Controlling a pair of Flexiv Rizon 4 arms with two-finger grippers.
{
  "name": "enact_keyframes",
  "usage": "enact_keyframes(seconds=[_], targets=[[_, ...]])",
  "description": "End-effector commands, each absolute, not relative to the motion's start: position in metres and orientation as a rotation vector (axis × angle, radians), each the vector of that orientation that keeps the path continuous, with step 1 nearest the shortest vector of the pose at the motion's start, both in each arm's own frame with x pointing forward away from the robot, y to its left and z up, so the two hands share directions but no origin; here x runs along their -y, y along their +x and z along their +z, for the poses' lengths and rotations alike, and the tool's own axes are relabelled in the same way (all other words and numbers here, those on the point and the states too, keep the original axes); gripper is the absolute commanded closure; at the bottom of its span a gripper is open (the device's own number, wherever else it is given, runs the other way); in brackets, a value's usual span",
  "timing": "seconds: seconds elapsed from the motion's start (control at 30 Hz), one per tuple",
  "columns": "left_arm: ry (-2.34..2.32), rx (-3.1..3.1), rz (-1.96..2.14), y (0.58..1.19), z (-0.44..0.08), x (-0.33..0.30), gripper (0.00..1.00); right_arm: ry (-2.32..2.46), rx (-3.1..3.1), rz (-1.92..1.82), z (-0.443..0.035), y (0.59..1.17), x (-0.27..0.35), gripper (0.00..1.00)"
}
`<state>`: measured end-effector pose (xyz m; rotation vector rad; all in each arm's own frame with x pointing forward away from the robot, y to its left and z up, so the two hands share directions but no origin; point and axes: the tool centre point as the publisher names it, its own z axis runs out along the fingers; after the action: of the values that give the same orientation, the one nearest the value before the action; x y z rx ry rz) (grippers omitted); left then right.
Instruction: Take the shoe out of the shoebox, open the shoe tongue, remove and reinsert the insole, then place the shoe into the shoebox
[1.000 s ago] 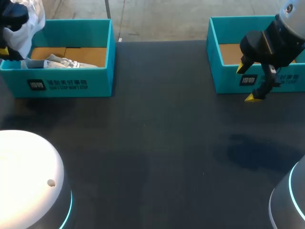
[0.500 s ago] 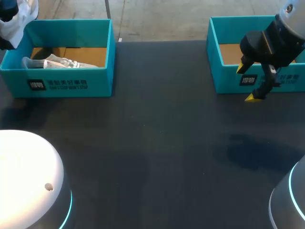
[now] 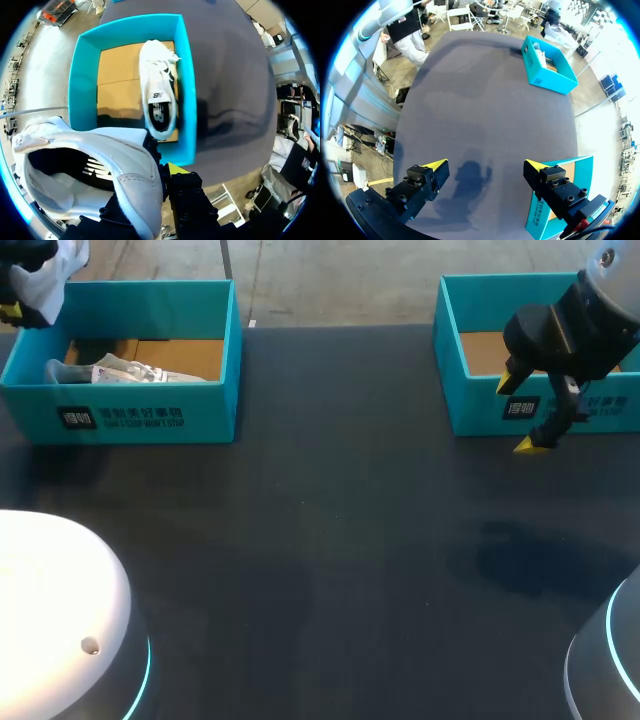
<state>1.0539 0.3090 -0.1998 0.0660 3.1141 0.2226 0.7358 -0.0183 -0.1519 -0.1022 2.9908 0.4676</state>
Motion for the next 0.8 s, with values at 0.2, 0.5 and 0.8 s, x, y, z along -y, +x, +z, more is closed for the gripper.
enact_keyframes(seconds=[0.2,0.5,0.8], targets=[[0.036,-3.146,0.248,1.083,-0.202,-0.303,1.00,-0.102,-2.996,0.462,-0.152,0.738,0.017,0.00],[0.036,-3.146,0.248,1.083,-0.202,-0.303,1.00,-0.102,-2.996,0.462,-0.152,0.738,0.017,0.00],[0.600,-3.104,0.293,1.094,-0.203,-0.319,1.00,-0.102,-2.996,0.462,-0.152,0.738,0.017,0.00]])
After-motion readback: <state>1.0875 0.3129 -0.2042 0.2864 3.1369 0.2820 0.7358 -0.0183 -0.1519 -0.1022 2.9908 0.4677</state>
